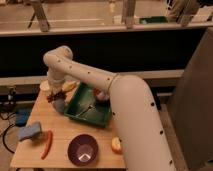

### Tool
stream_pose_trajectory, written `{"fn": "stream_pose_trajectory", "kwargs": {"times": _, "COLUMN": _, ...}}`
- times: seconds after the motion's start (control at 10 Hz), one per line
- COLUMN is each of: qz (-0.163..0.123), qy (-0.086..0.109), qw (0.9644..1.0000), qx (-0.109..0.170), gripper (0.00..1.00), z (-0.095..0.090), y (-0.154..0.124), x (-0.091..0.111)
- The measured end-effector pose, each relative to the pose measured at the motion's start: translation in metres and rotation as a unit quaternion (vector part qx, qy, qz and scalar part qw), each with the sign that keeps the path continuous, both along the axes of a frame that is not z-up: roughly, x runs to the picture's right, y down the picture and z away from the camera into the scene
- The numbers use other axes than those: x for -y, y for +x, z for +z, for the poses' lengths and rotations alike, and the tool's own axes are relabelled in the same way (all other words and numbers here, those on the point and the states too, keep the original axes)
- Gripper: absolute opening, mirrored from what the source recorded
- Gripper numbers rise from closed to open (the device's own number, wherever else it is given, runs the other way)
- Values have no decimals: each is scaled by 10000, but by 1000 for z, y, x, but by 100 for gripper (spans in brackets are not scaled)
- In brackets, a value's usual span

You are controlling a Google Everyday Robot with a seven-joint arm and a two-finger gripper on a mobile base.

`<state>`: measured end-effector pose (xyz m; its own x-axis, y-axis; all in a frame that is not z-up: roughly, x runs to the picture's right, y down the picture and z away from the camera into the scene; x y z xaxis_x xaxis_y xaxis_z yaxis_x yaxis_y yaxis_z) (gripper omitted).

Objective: Place grapes in paper cup

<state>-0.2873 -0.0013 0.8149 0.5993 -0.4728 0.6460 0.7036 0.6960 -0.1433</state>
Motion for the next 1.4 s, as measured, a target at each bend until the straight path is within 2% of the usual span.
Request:
{"fn": "stream_pose_trajectory", "kwargs": {"times": 0.3, "qz": 72, "qy": 309, "qw": 9991, "qx": 270, "gripper": 5, "z": 3, "y": 0, "x": 12}}
{"fn": "stream_pose_trajectory", "kwargs": {"times": 0.7, "qz": 167, "qy": 716, "qw": 9959, "qx": 523, "gripper": 5, "z": 12, "y": 0, "x": 28}}
{"fn": "stream_pose_trajectory", "kwargs": {"times": 1.0, "qz": 204, "qy": 1057, "qw": 9922, "qx": 622, "gripper": 5, "z": 18, "y": -3, "x": 43}}
{"fn": "stream_pose_trajectory", "kwargs": {"times": 1.4, "qz": 275, "qy": 1347, "qw": 9872, "qx": 813, "gripper": 5, "z": 21, "y": -4, "x": 57}}
